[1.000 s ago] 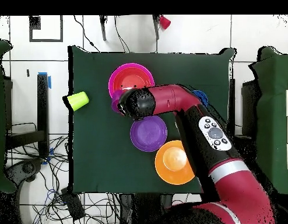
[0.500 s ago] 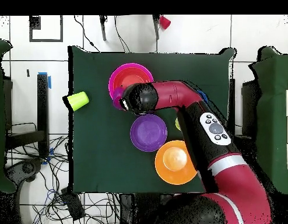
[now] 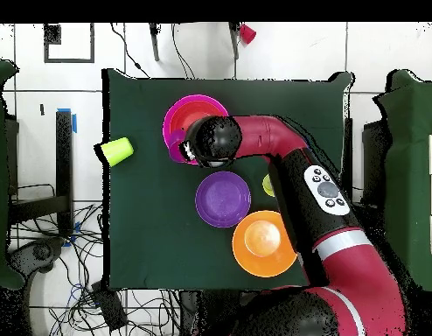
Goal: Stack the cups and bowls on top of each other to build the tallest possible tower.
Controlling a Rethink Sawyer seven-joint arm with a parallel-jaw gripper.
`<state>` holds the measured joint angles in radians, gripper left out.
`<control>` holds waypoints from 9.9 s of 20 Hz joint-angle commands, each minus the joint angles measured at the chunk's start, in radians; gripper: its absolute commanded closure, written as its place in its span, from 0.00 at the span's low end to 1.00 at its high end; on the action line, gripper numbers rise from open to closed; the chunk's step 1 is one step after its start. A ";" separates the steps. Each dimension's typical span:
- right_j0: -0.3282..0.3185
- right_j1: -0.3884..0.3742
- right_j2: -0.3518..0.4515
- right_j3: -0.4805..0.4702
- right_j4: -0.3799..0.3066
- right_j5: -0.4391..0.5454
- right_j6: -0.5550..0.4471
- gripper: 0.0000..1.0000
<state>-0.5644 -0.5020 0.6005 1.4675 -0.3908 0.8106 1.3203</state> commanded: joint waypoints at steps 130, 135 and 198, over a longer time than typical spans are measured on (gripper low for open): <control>0.136 0.161 -0.094 -0.290 -0.183 0.313 -0.041 1.00; 0.137 0.174 -0.092 -0.312 -0.186 0.284 -0.037 1.00; 0.155 0.138 -0.095 -0.421 -0.109 0.399 -0.050 1.00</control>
<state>-0.4183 -0.3800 0.5091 1.0749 -0.4936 1.1799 1.3203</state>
